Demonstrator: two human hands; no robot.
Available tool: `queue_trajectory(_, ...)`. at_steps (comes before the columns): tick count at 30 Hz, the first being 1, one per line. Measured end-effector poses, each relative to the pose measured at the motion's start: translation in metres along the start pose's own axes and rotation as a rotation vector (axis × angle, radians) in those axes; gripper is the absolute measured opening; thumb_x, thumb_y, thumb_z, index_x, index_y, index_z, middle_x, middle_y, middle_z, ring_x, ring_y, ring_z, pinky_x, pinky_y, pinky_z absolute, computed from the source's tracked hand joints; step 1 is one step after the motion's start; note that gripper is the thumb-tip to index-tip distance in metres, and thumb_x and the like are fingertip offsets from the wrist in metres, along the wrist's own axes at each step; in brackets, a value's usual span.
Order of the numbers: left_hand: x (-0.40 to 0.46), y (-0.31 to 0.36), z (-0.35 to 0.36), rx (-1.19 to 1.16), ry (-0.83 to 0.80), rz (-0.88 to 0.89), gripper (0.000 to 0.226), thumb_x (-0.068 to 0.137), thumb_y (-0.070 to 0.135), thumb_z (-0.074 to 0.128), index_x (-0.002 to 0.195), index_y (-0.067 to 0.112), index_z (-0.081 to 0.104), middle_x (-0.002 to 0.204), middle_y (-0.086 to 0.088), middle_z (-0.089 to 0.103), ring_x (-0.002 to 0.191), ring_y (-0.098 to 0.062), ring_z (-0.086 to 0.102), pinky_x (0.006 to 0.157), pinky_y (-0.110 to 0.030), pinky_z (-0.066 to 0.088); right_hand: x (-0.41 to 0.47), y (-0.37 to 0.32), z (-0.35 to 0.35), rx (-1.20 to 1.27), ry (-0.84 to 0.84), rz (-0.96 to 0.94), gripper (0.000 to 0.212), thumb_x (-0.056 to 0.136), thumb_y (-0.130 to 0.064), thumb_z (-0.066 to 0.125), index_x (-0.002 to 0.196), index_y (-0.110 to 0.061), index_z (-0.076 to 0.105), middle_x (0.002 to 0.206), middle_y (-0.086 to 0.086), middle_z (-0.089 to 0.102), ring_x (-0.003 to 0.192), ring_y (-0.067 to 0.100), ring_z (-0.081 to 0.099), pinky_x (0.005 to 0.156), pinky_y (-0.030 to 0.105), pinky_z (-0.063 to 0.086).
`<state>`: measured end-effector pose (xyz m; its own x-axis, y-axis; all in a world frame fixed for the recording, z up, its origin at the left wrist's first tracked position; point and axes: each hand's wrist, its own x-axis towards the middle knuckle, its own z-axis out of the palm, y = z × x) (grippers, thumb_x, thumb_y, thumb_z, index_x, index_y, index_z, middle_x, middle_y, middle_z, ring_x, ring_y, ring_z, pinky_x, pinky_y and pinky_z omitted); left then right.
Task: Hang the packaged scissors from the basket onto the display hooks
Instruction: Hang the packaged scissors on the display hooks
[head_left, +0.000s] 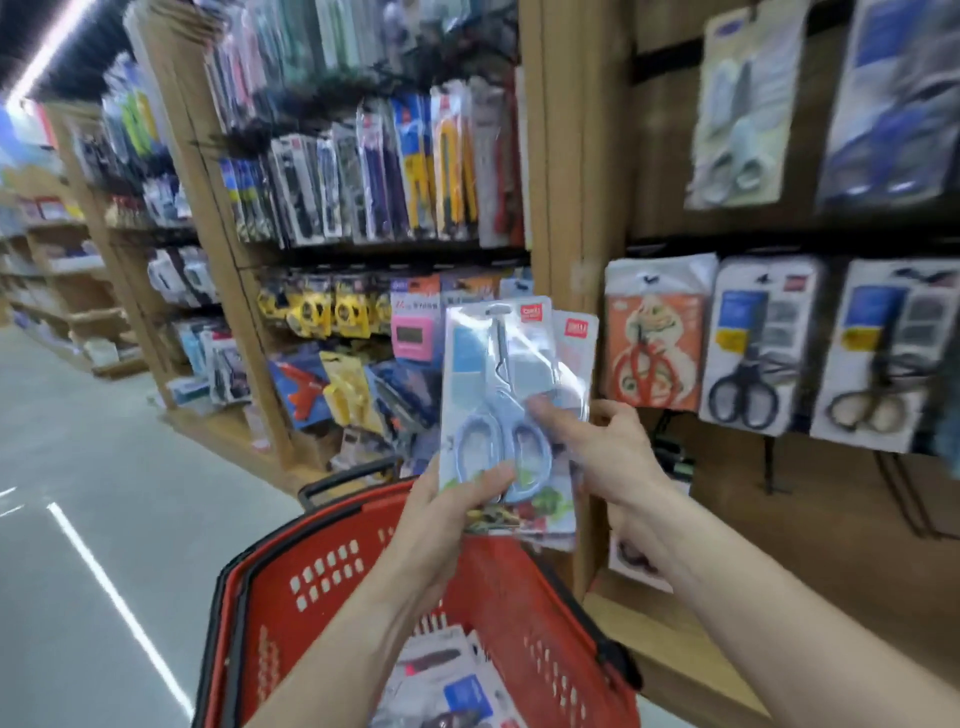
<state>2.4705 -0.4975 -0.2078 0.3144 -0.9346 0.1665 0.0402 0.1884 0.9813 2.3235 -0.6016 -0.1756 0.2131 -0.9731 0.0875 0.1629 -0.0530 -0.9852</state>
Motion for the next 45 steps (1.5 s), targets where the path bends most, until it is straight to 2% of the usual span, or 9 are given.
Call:
queue_trajectory(11, 0.003, -0.056, 0.169, -0.116, -0.269, -0.006, 0.083, 0.067, 0.038, 0.096, 0.14, 0.03, 0.055, 0.128, 0.001, 0.075, 0.115, -0.019, 0.074, 0.089, -0.036, 0.061, -0.03, 0.008, -0.168, -0.216, 0.199, -0.382, 0.063, 0.077, -0.062, 0.083, 0.134, -0.043, 0.064, 0.132, 0.005, 0.062, 0.112, 0.014, 0.07, 0.095, 0.041, 0.06)
queue_trajectory(15, -0.014, -0.077, 0.214, -0.137, -0.258, -0.061, 0.069, 0.078, 0.049, 0.09, 0.138, 0.036, 0.059, 0.129, 0.009, 0.074, 0.119, -0.014, 0.071, 0.102, -0.039, 0.057, -0.058, 0.023, -0.209, -0.155, 0.323, -0.345, 0.04, 0.088, -0.031, 0.078, 0.126, -0.037, 0.067, 0.127, 0.002, 0.053, 0.096, -0.001, 0.071, 0.082, 0.02, 0.06)
queue_trajectory(19, -0.045, -0.11, 0.232, -0.145, -0.142, -0.096, 0.067, 0.079, 0.051, 0.088, 0.136, 0.03, 0.062, 0.131, 0.005, 0.073, 0.12, -0.015, 0.071, 0.103, -0.04, 0.056, -0.077, 0.05, -0.234, -0.203, 0.336, -0.279, 0.035, 0.087, -0.038, 0.083, 0.121, -0.037, 0.073, 0.122, 0.004, 0.058, 0.106, 0.013, 0.07, 0.095, 0.039, 0.06)
queue_trajectory(23, -0.079, -0.149, 0.232, -0.113, -0.14, -0.154, 0.041, 0.081, 0.045, 0.087, 0.117, 0.043, 0.067, 0.114, 0.005, 0.078, 0.102, -0.025, 0.077, 0.076, -0.046, 0.063, -0.096, 0.088, -0.252, -0.158, 0.449, -0.209, 0.029, 0.084, -0.032, 0.086, 0.11, -0.022, 0.079, 0.1, -0.001, 0.079, 0.095, 0.018, 0.075, 0.079, 0.035, 0.063)
queue_trajectory(28, -0.1, -0.199, 0.228, -0.044, -0.049, -0.308, 0.037, 0.088, 0.061, 0.074, 0.114, 0.037, 0.068, 0.108, 0.007, 0.077, 0.098, -0.008, 0.073, 0.07, -0.011, 0.053, -0.118, 0.139, -0.275, -0.124, 0.394, -0.024, 0.03, 0.089, -0.017, 0.079, 0.117, -0.02, 0.07, 0.097, -0.005, 0.08, 0.088, 0.014, 0.077, 0.069, 0.033, 0.059)
queue_trajectory(32, -0.105, -0.224, 0.217, -0.008, -0.057, -0.355, 0.021, 0.111, 0.033, 0.042, 0.097, 0.046, 0.052, 0.101, 0.032, 0.055, 0.084, 0.02, 0.048, 0.065, 0.006, 0.036, -0.12, 0.164, -0.288, -0.116, 0.293, 0.142, 0.017, 0.094, -0.013, 0.073, 0.111, -0.013, 0.068, 0.097, 0.005, 0.081, 0.085, 0.02, 0.078, 0.074, 0.04, 0.059)
queue_trajectory(35, -0.099, -0.237, 0.213, 0.005, 0.006, -0.456, 0.018, 0.109, 0.038, 0.044, 0.1, 0.04, 0.06, 0.102, 0.025, 0.063, 0.085, 0.021, 0.055, 0.069, 0.001, 0.038, -0.114, 0.17, -0.29, -0.124, 0.212, 0.181, 0.013, 0.098, -0.013, 0.068, 0.11, -0.007, 0.069, 0.098, 0.006, 0.081, 0.088, 0.026, 0.078, 0.077, 0.041, 0.058)
queue_trajectory(39, -0.088, -0.244, 0.205, -0.055, 0.056, -0.489, 0.021, 0.112, 0.026, 0.042, 0.105, 0.027, 0.062, 0.105, 0.005, 0.07, 0.106, -0.011, 0.063, 0.073, -0.01, 0.043, -0.095, 0.164, -0.285, -0.132, 0.101, 0.212, 0.018, 0.103, -0.016, 0.061, 0.117, -0.006, 0.065, 0.101, 0.01, 0.08, 0.091, 0.029, 0.078, 0.075, 0.038, 0.059)
queue_trajectory(45, -0.091, -0.245, 0.201, -0.097, 0.071, -0.421, 0.027, 0.106, 0.039, 0.047, 0.122, 0.028, 0.066, 0.092, 0.011, 0.075, 0.098, -0.001, 0.069, 0.073, -0.017, 0.046, -0.078, 0.156, -0.289, -0.117, 0.043, 0.227, 0.015, 0.106, -0.016, 0.054, 0.119, -0.01, 0.06, 0.108, 0.005, 0.08, 0.092, 0.025, 0.078, 0.068, 0.032, 0.058)
